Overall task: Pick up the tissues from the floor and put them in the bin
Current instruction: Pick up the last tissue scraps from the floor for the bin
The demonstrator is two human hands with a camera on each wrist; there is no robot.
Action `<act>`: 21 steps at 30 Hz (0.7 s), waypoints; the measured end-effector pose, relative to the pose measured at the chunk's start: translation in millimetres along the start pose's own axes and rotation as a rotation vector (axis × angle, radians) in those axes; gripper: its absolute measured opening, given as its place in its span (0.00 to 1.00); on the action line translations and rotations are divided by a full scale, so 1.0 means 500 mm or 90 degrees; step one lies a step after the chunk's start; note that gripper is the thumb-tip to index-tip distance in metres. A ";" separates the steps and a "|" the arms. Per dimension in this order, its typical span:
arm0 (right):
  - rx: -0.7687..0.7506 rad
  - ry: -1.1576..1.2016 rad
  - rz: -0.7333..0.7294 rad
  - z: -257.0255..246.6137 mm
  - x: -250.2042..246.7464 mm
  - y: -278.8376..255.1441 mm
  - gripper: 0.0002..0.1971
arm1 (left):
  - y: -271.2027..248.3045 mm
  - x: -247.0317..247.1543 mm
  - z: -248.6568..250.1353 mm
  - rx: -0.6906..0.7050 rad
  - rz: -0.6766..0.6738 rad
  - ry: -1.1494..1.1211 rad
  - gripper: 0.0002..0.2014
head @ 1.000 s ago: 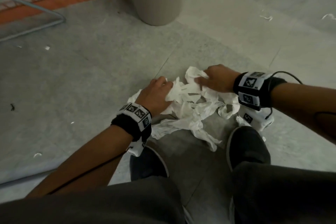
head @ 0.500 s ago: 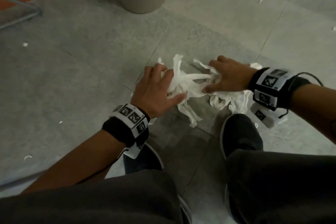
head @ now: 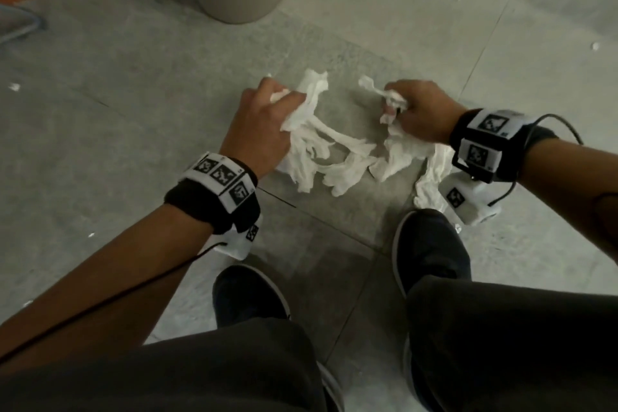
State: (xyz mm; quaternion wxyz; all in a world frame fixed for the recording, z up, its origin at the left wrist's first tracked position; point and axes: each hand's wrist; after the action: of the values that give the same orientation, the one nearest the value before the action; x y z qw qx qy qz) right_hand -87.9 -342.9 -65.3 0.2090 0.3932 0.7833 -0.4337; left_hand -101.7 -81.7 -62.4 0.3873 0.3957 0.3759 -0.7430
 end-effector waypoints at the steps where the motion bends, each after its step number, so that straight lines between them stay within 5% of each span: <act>1: 0.009 0.043 0.025 -0.005 -0.013 -0.002 0.10 | 0.002 -0.003 0.015 0.030 0.019 0.002 0.23; 6: 0.071 0.008 0.011 0.001 -0.042 -0.027 0.05 | 0.000 0.051 0.099 0.103 -0.040 0.065 0.22; 10: 0.137 -0.165 -0.128 0.049 -0.008 -0.065 0.33 | -0.003 0.115 0.108 0.101 -0.166 0.155 0.32; 13: 0.166 -0.211 -0.177 0.096 0.031 -0.091 0.43 | 0.001 0.129 0.090 0.137 -0.157 0.151 0.19; 17: 0.120 -0.139 -0.114 0.124 0.044 -0.099 0.23 | 0.021 0.110 0.063 0.142 -0.164 0.067 0.16; 21: 0.141 -0.091 -0.049 0.122 0.040 -0.084 0.17 | 0.029 0.072 0.034 0.054 -0.103 -0.097 0.17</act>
State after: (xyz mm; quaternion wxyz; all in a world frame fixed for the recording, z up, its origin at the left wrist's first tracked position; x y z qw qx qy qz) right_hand -134.6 -398.8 -89.8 0.2029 0.3518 0.7284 -0.5518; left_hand -107.7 -112.3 -90.8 0.3363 0.3227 0.3445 -0.8149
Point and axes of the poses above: each hand's wrist, its own y-axis towards the middle knuckle, its own x-axis out of the palm, z = x × y, and after that the axes turned 10 degrees about -z, right-handed
